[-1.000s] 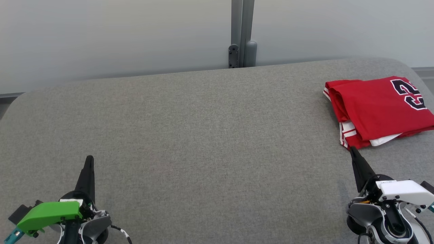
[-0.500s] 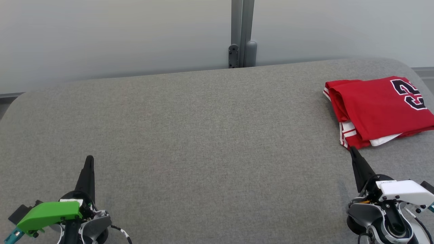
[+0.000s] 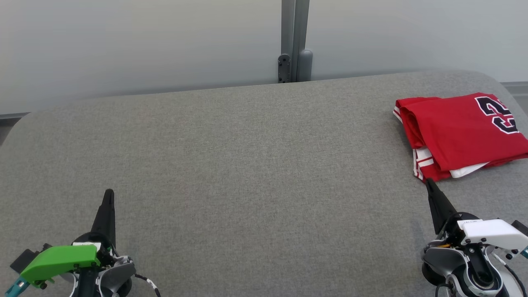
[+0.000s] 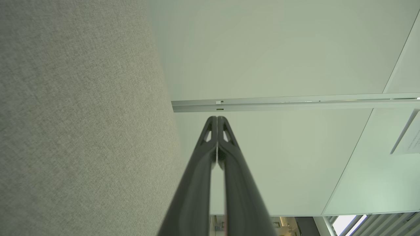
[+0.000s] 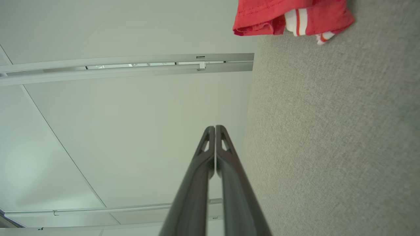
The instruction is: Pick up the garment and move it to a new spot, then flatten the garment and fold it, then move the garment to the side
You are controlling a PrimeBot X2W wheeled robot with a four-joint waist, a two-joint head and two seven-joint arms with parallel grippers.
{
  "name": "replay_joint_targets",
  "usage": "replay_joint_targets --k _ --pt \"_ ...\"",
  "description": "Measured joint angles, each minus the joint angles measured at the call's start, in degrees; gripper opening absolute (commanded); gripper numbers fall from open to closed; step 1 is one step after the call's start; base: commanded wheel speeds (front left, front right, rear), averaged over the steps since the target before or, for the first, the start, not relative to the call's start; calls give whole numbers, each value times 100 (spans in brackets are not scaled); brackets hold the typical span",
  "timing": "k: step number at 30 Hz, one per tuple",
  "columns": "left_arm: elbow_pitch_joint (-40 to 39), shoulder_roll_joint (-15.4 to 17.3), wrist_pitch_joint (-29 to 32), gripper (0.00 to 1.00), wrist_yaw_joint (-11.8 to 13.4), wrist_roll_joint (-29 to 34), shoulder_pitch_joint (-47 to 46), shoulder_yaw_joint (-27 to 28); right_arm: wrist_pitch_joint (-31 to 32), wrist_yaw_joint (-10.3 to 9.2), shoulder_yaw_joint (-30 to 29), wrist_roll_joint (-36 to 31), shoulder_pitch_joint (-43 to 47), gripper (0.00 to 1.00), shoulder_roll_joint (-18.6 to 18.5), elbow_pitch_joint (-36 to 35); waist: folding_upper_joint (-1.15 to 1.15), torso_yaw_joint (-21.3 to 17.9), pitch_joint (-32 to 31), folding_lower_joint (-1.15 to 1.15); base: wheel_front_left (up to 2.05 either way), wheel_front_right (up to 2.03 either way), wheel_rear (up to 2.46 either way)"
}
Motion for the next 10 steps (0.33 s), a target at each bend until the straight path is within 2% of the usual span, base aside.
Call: replay_joint_targets --k 10 --pt "0 0 0 0 0 -1 0 0 0 0 -3 -1 0 0 1 0 0 0 0 0 0 0 0"
